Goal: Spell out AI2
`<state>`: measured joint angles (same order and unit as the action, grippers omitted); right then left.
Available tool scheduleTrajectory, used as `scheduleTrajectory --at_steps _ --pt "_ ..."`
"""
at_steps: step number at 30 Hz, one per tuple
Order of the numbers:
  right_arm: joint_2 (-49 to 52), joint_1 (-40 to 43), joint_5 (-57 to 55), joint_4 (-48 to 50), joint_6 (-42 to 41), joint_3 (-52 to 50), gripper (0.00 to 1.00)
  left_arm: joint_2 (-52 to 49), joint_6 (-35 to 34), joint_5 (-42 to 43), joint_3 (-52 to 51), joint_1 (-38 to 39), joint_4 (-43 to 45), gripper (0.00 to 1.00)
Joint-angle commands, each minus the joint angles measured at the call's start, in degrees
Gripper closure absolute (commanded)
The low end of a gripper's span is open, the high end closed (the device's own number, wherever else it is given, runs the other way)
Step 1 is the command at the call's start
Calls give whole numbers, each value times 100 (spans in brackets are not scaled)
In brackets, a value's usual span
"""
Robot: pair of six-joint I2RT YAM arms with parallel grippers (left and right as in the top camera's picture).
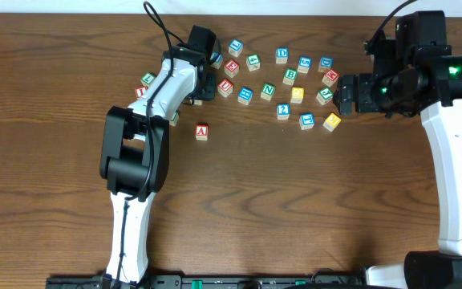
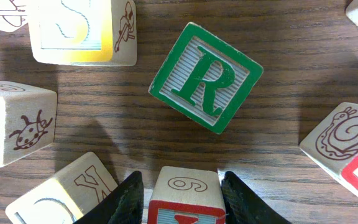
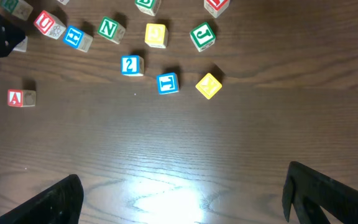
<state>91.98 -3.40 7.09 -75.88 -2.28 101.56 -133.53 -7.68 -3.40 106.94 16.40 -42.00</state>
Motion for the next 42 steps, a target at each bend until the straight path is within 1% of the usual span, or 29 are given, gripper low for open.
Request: scheduleTrajectory --at_steps 1,20,26,34,37,42 --pt "-9 31 68 -17 61 26 1 -20 -52 -109 -66 2 -15 60" --pt "-9 31 101 24 63 26 1 -22 -55 -70 -160 7 13 60" --pt "-9 31 101 24 63 26 1 -22 -55 -70 -177 7 13 64" --pt "-9 31 98 24 66 26 1 -22 -50 -72 -177 7 52 66" --pt "-9 31 98 24 63 26 1 -22 -50 -72 -177 7 83 70" --pt "-9 31 98 26 63 26 1 -11 -52 -72 -153 7 83 71"
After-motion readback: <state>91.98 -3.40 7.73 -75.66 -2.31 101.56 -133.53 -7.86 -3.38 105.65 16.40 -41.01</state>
